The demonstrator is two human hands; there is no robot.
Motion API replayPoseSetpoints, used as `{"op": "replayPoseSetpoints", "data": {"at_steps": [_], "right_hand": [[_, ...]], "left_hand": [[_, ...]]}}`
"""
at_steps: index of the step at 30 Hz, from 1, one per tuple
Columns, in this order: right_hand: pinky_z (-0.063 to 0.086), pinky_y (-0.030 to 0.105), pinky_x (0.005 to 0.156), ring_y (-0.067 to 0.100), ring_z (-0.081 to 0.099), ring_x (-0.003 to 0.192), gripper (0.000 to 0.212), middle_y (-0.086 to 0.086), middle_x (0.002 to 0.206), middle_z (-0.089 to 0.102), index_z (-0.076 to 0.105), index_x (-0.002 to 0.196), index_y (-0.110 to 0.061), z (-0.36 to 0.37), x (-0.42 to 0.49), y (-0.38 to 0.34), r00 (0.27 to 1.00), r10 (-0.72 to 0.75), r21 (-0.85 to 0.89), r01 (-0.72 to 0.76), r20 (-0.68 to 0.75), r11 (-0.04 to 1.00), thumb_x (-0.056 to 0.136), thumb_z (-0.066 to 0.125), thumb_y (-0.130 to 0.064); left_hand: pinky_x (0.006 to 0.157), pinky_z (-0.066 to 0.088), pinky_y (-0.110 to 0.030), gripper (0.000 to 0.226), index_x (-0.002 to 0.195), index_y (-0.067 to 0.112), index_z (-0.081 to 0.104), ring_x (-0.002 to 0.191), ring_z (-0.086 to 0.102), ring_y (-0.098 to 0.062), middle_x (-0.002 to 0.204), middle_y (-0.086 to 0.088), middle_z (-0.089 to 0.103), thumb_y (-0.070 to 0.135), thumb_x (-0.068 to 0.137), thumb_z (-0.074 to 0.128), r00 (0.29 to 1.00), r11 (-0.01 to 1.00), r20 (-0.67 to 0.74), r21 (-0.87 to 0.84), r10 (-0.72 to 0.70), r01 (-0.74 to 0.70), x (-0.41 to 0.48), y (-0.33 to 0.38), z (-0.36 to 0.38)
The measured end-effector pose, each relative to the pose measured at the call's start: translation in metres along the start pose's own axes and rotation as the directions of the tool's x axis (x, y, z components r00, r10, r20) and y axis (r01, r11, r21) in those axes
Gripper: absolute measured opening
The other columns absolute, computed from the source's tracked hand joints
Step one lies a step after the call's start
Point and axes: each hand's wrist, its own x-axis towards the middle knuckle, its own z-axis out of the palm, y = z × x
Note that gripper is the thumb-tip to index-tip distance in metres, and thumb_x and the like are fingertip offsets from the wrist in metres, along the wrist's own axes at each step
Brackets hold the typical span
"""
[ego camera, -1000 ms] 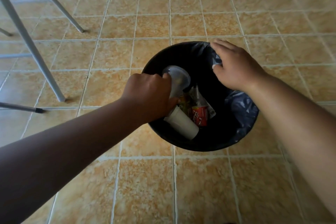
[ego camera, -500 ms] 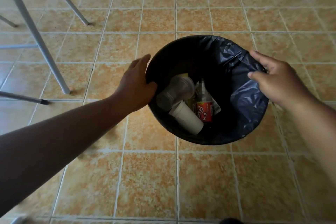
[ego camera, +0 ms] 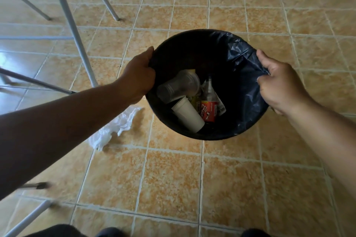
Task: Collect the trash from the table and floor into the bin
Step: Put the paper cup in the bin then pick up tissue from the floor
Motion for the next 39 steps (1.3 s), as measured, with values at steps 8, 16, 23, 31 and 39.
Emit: {"op": "replayPoseSetpoints", "data": {"at_steps": [8,16,23,31,39], "right_hand": [[0.048,0.021,0.055,0.018,0.061,0.073,0.064,0.008,0.152,0.041,0.030,0.153,-0.025,0.035,0.017,-0.036,0.991,-0.120,-0.135,0.128,0.066,0.983,0.096,0.042,0.001],[0.035,0.025,0.041,0.043,0.061,0.070,0.061,0.027,0.128,0.059,0.031,0.153,-0.024,0.046,0.012,-0.035,0.979,-0.203,-0.260,0.201,0.020,0.945,0.096,0.044,-0.006],[0.026,0.037,0.115,0.034,0.033,0.142,0.069,0.021,0.153,0.035,0.038,0.147,0.001,0.052,0.023,-0.032,0.901,-0.434,-0.436,0.402,0.030,0.805,0.087,0.047,-0.034],[0.023,0.031,0.116,0.029,0.030,0.144,0.067,0.016,0.156,0.033,0.040,0.146,0.002,0.056,0.022,-0.036,0.875,-0.479,-0.425,0.461,0.071,0.779,0.092,0.055,-0.036],[0.022,0.027,0.114,0.026,0.031,0.145,0.061,0.013,0.157,0.032,0.040,0.146,0.002,0.056,0.020,-0.033,0.877,-0.476,-0.430,0.455,0.065,0.780,0.095,0.063,-0.023]], "left_hand": [[0.091,0.052,-0.048,0.068,0.138,0.009,0.045,0.126,0.053,-0.039,0.136,-0.021,0.054,0.005,0.070,0.046,0.998,0.999,-0.061,0.049,-0.015,0.018,-0.004,-0.029,-0.041],[0.106,0.046,-0.048,0.077,0.145,0.030,0.046,0.128,0.054,-0.024,0.137,-0.005,0.059,0.015,0.069,0.048,0.999,1.000,-0.017,-0.004,0.028,-0.028,-0.010,-0.040,-0.052],[0.102,0.046,-0.054,0.060,0.141,0.029,0.048,0.117,0.058,-0.024,0.122,-0.003,0.064,0.023,0.082,0.045,0.989,0.989,-0.021,-0.025,0.147,-0.147,-0.013,-0.055,-0.045],[0.102,0.047,-0.051,0.058,0.141,0.027,0.047,0.116,0.057,-0.023,0.121,-0.002,0.062,0.022,0.083,0.043,0.982,0.981,0.002,-0.047,0.187,-0.187,-0.011,-0.059,-0.043],[0.104,0.047,-0.048,0.058,0.145,0.028,0.043,0.119,0.058,-0.018,0.128,0.000,0.062,0.035,0.088,0.048,0.982,0.981,0.012,-0.053,0.190,-0.189,-0.004,-0.065,-0.048]]}}
